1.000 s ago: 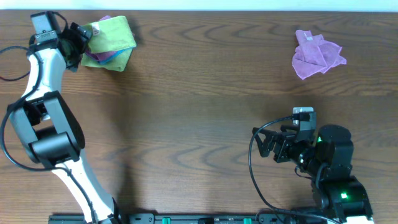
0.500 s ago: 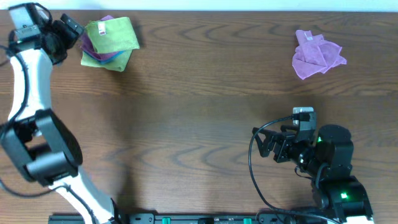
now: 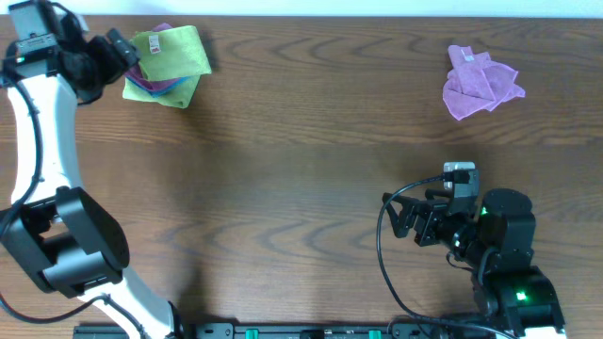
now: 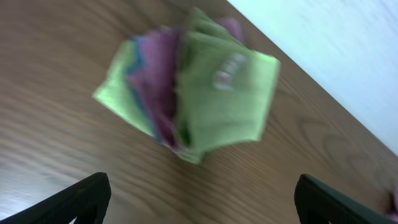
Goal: Fold the cloth
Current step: 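Lay the green cloth flat on top of the stack and adjust it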
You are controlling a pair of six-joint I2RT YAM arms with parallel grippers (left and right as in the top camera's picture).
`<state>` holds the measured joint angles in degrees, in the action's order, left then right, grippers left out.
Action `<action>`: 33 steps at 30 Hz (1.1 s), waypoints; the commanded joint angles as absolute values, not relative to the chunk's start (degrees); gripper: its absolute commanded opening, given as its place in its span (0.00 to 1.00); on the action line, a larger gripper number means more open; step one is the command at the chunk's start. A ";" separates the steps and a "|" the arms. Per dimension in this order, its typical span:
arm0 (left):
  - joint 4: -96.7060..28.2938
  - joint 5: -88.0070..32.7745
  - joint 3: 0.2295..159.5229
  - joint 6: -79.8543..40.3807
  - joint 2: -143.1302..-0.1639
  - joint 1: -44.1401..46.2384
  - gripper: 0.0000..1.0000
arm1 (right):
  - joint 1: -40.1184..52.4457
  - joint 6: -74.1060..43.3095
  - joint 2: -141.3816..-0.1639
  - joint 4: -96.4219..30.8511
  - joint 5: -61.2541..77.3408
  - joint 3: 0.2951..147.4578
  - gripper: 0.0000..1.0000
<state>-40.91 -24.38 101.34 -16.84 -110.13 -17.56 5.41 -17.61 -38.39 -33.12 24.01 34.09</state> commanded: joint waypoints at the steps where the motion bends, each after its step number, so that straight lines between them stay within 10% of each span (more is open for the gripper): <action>1: -40.62 -31.22 102.24 -16.32 -108.51 -15.84 0.96 | 4.91 -18.39 -38.22 -33.04 24.40 33.95 0.99; 33: -16.60 -29.80 102.21 -28.69 -128.73 -11.73 0.95 | 4.91 -18.39 -38.22 -33.04 24.40 33.95 0.99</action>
<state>-15.90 -32.45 101.71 -26.89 -126.91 -10.79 5.41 -17.61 -38.39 -33.12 24.03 34.09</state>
